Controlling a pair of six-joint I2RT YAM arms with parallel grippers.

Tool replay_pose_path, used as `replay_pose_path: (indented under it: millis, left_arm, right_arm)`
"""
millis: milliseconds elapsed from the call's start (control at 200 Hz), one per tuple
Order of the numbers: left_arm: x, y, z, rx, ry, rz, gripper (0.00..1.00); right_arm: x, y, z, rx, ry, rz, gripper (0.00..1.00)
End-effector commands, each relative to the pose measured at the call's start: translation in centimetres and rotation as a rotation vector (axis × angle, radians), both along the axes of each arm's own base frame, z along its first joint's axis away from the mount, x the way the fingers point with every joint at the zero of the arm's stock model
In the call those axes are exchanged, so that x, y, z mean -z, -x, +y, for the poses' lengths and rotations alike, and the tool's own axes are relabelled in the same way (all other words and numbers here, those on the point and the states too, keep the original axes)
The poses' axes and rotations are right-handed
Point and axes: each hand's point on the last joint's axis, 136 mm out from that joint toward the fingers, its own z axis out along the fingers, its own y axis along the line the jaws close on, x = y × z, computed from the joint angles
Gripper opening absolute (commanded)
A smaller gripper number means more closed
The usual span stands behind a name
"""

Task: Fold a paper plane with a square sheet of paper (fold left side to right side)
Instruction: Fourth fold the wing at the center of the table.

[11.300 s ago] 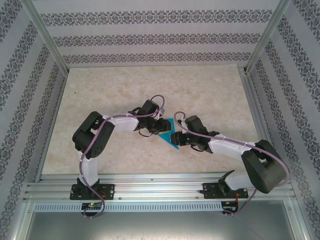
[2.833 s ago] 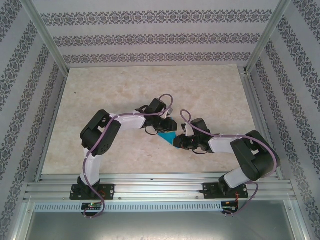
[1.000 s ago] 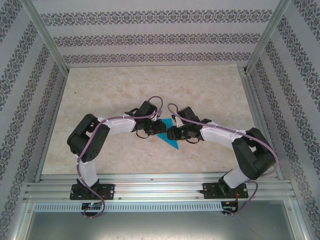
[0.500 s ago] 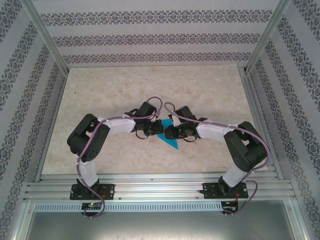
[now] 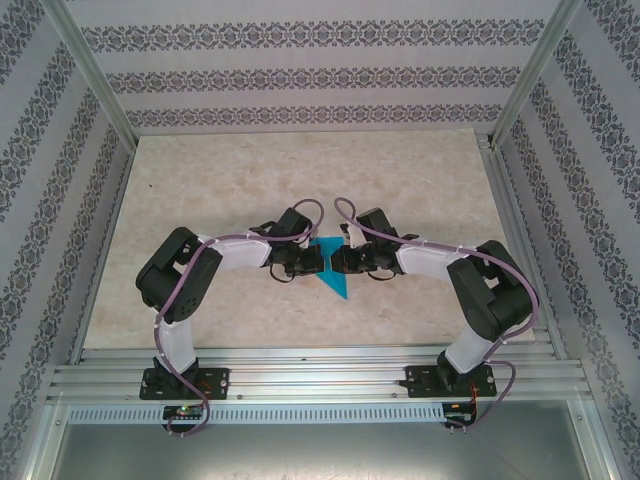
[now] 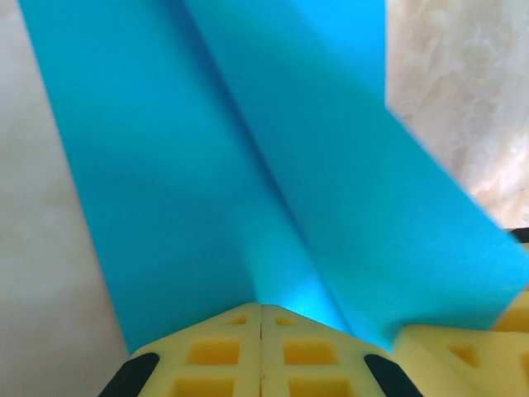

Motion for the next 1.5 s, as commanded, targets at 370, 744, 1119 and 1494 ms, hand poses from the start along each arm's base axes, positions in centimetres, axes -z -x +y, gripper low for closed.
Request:
replay_pose_path:
  millis: [370, 744, 1119, 1494]
  left_arm:
    - [1.5, -0.1, 0.7, 0.0, -0.039, 0.01, 0.06]
    - [2.4, 0.1, 1.1, -0.003, -0.061, 0.023, 0.06]
    - [2.4, 0.0, 1.1, -0.001, -0.065, 0.021, 0.06]
    - [2.2, -0.1, 1.0, 0.001, -0.066, 0.022, 0.06]
  right_arm:
    - [-0.1, 0.1, 0.1, 0.001, -0.085, 0.022, 0.12]
    - [0.9, -0.2, -0.3, 0.047, -0.194, 0.076, 0.09]
    - [1.7, -0.5, -1.4, 0.088, -0.232, 0.102, 0.09]
    - [2.4, 0.2, -1.8, 0.1, -0.227, 0.118, 0.09]
